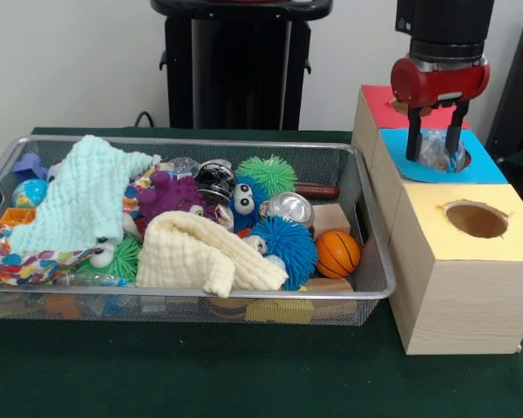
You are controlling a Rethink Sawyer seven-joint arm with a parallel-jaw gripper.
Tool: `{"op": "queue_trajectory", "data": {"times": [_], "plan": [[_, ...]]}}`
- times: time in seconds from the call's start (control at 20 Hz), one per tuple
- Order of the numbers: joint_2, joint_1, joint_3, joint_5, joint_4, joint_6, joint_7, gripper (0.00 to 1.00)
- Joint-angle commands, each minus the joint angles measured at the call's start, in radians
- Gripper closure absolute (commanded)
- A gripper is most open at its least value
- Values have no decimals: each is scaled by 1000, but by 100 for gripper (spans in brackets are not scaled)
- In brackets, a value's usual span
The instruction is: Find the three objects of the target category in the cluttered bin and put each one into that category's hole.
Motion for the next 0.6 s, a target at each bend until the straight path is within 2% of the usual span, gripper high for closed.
{"op": "queue_trajectory", "data": {"times": [0.05, 0.25, 0.6], "plan": [[77, -9, -12, -33, -4, -88, 146, 0], [97, -1, -25, -33, -15, -113, 151, 0], [79, 29, -70, -36, -28, -112, 154, 0]]}}
